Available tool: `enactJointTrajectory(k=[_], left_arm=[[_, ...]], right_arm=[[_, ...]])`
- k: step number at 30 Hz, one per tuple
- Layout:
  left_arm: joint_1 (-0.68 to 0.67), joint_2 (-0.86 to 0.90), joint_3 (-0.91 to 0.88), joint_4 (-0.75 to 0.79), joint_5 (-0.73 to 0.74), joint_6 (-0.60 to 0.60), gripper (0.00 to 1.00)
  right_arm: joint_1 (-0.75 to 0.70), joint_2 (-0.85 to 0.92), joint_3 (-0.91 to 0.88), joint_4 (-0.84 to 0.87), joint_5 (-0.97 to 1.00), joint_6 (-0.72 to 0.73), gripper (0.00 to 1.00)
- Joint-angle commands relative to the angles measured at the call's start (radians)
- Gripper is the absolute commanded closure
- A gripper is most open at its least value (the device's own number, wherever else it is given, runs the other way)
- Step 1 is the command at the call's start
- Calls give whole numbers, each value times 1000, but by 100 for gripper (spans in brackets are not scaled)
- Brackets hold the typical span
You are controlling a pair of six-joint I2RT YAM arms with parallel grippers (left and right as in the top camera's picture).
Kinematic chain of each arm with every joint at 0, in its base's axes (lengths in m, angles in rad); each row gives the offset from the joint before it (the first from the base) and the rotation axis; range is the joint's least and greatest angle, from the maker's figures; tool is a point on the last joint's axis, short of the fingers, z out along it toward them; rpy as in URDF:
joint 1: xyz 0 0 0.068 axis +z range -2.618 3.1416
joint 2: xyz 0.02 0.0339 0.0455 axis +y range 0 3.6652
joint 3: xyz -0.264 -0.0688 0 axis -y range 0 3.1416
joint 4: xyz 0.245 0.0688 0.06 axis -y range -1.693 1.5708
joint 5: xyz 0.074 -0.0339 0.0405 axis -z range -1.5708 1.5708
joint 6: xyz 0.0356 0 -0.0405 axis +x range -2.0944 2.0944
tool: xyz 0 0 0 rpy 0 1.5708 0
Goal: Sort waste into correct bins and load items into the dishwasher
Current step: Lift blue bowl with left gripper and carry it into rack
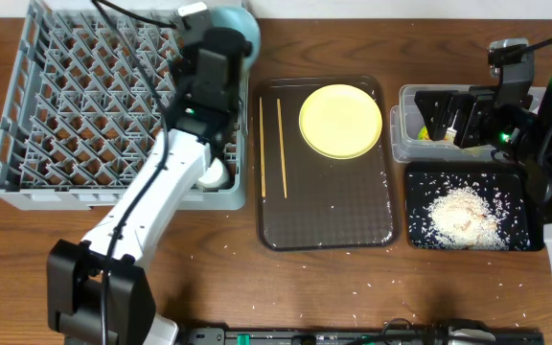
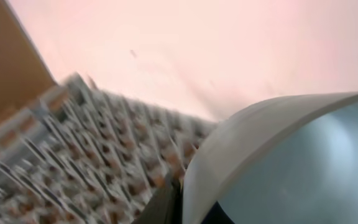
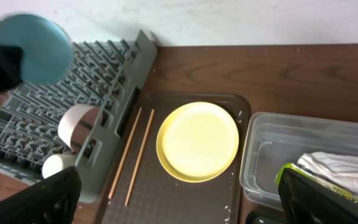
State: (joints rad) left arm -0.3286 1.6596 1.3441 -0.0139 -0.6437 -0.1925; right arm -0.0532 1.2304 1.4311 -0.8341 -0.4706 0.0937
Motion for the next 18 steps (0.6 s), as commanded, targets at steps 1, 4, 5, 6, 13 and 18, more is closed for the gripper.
enactJointTrajectory(k=[1, 4, 5, 6, 13, 18], left_arm=[[51, 24, 2, 99, -83, 201, 93], [79, 79, 2, 250, -84, 324, 92], [83, 95, 2, 290, -84, 361, 93], [84, 111, 2, 322, -85, 394, 93], [84, 253, 2, 601, -140, 674, 93], [84, 356, 2, 757, -139, 775, 93]], right_arm=[[-5, 0, 8, -1, 3, -13, 1], [-5, 0, 8, -1, 3, -13, 1], [-5, 0, 8, -1, 3, -13, 1], [-5, 0, 8, 0, 3, -13, 1], [-5, 0, 8, -1, 3, -13, 1], [-5, 0, 8, -1, 3, -13, 1]])
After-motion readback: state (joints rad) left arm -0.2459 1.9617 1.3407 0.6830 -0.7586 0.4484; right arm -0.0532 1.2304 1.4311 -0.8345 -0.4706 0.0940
